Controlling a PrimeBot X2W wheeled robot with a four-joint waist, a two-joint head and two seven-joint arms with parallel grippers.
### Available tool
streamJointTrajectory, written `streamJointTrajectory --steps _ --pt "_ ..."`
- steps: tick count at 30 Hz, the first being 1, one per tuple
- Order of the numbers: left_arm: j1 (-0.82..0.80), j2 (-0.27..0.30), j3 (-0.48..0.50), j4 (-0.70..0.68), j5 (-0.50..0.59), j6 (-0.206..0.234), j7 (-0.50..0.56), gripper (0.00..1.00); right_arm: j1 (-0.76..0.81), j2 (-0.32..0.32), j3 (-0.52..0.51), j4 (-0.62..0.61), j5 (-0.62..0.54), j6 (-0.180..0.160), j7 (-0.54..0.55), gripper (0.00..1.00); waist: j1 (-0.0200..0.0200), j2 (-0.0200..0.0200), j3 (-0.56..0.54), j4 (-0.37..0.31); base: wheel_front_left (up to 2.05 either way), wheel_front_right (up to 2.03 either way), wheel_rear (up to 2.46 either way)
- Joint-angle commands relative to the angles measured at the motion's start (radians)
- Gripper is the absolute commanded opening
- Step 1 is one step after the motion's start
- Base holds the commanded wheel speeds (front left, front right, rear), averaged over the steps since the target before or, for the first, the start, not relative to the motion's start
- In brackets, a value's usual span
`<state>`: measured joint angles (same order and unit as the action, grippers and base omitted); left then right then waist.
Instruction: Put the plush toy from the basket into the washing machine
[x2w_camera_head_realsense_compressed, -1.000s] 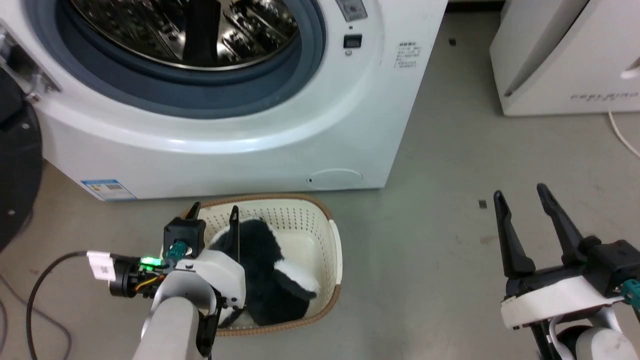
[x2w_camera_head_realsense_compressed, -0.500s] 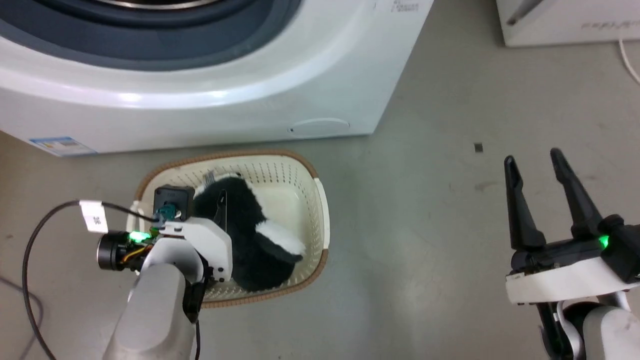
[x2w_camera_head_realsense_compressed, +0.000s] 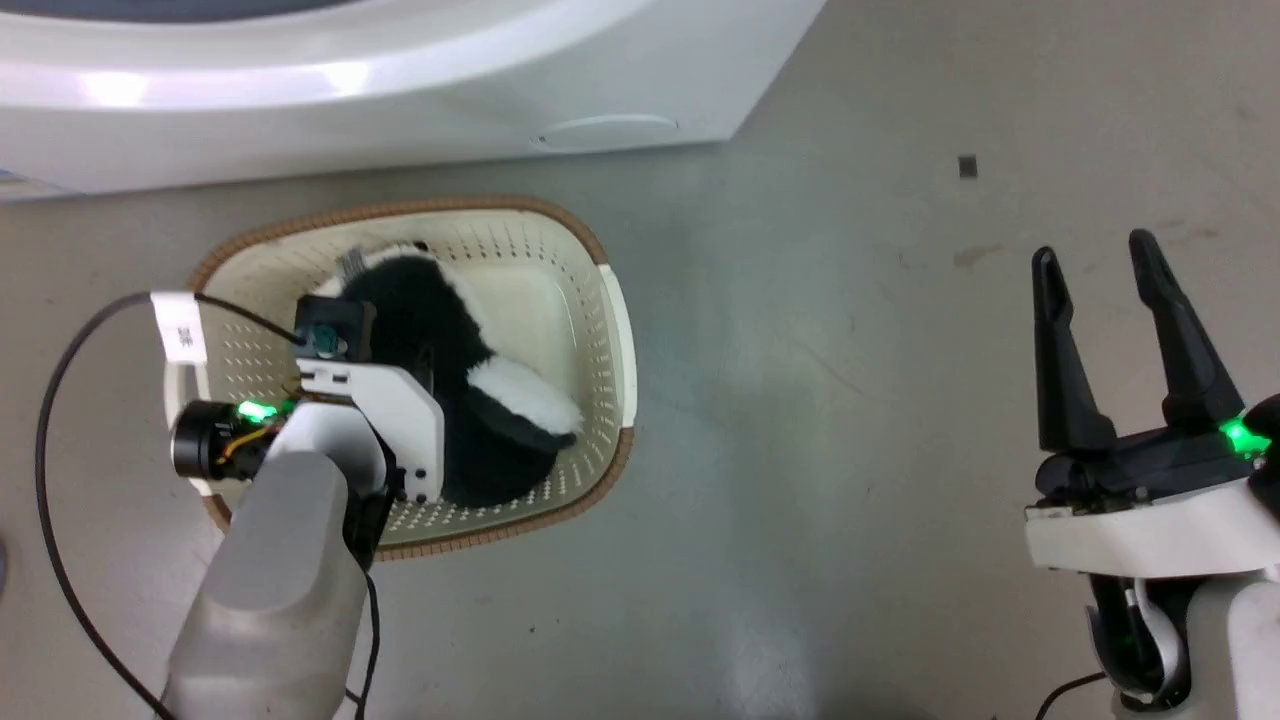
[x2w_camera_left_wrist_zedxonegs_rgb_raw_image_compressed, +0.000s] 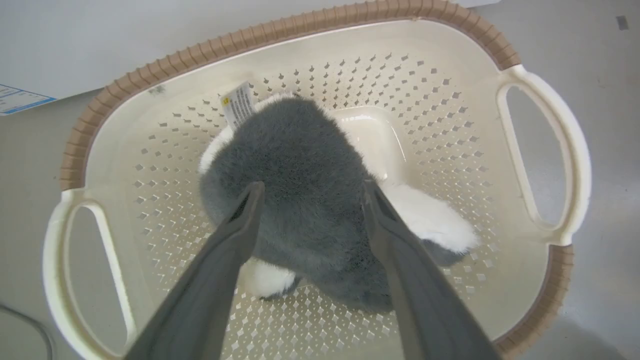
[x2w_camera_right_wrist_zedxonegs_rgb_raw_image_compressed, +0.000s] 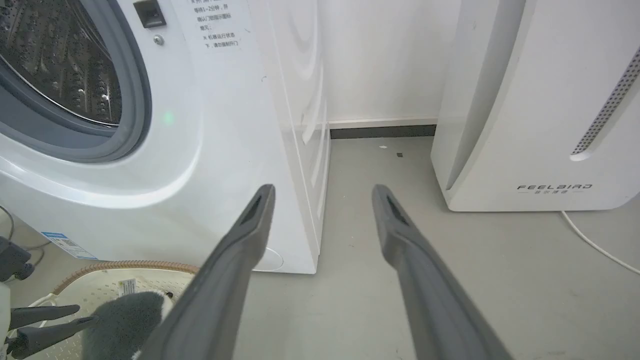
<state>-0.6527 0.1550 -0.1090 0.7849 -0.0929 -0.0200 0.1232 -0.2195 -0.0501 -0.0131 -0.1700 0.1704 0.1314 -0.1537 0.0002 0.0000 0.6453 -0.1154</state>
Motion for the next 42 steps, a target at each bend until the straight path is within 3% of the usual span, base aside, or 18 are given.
streamJointTrajectory --steps 1,14,31,32,33,42 --pt "-0.04 0.01 -0.004 0.027 -0.008 0.006 0.004 1.0 -0.025 0.0 -0.002 -0.01 0.02 0.0 -0.011 1.0 -0.0002 0.0 0.038 -0.01 0.0 0.0 0.0" --pt "-0.178 0.04 -0.048 0.161 -0.014 0.047 0.042 1.0 -0.06 0.0 -0.006 -0.04 0.065 -0.001 -0.038 1.0 -0.0002 0.0 0.189 -0.031 0.0 0.0 0.0" --pt "-0.322 0.058 -0.111 0.336 -0.036 0.051 0.075 1.0 -0.117 0.0 -0.017 -0.052 0.13 -0.001 -0.074 1.0 -0.0002 0.0 0.324 -0.05 0.0 0.0 0.0" --pt "-0.329 0.061 -0.116 0.346 -0.037 0.049 0.08 0.6 -0.12 0.0 -0.02 -0.051 0.14 -0.001 -0.076 1.0 -0.0002 0.0 0.329 -0.052 0.0 0.0 0.0" --pt "-0.337 0.065 -0.12 0.356 -0.038 0.047 0.079 0.0 -0.124 0.0 -0.022 -0.05 0.146 -0.001 -0.078 1.0 -0.0002 0.0 0.333 -0.054 0.0 0.0 0.0" --pt "-0.387 0.083 -0.124 0.449 -0.085 0.041 0.064 0.0 -0.15 0.0 -0.013 -0.029 0.173 -0.001 -0.097 1.0 -0.0002 0.0 0.33 -0.074 0.0 0.0 0.0"
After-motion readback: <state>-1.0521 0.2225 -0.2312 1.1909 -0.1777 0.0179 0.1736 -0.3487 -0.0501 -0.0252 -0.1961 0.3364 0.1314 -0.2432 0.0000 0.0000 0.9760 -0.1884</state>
